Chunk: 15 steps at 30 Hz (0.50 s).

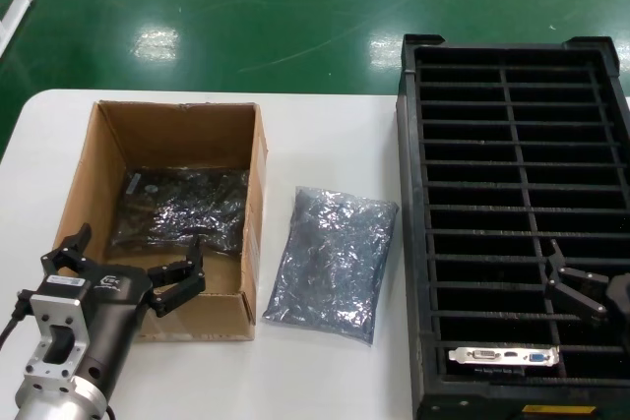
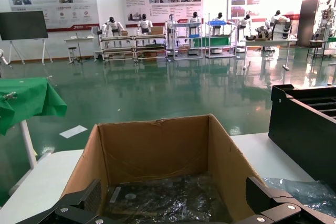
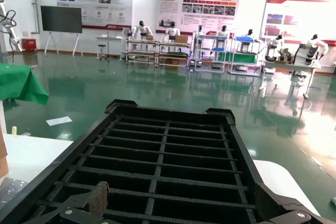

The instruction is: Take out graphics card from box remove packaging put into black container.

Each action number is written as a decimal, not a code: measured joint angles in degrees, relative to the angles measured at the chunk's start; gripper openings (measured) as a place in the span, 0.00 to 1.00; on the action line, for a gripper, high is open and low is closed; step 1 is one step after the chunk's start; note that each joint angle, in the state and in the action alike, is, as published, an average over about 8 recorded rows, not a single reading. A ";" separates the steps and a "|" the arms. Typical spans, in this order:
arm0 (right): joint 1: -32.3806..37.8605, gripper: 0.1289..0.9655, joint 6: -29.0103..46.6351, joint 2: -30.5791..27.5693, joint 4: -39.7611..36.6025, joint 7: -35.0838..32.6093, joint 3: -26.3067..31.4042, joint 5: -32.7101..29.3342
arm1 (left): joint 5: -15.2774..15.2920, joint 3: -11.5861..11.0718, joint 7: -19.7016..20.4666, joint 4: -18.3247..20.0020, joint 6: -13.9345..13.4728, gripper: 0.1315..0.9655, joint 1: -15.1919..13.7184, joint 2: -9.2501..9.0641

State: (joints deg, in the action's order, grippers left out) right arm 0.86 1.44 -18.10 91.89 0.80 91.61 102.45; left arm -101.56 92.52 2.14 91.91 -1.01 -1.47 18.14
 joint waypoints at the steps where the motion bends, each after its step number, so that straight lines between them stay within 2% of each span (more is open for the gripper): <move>1: 0.00 1.00 0.00 0.00 0.00 0.00 0.00 0.00 | 0.00 0.00 0.00 0.00 0.00 1.00 0.00 0.00; 15: 0.00 1.00 0.00 0.00 0.00 0.00 0.00 0.00 | 0.00 0.00 0.00 0.00 0.00 1.00 0.00 0.00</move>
State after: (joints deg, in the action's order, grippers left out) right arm 0.86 1.44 -18.10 91.89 0.80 91.61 102.45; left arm -101.56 92.52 2.14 91.91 -1.01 -1.47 18.14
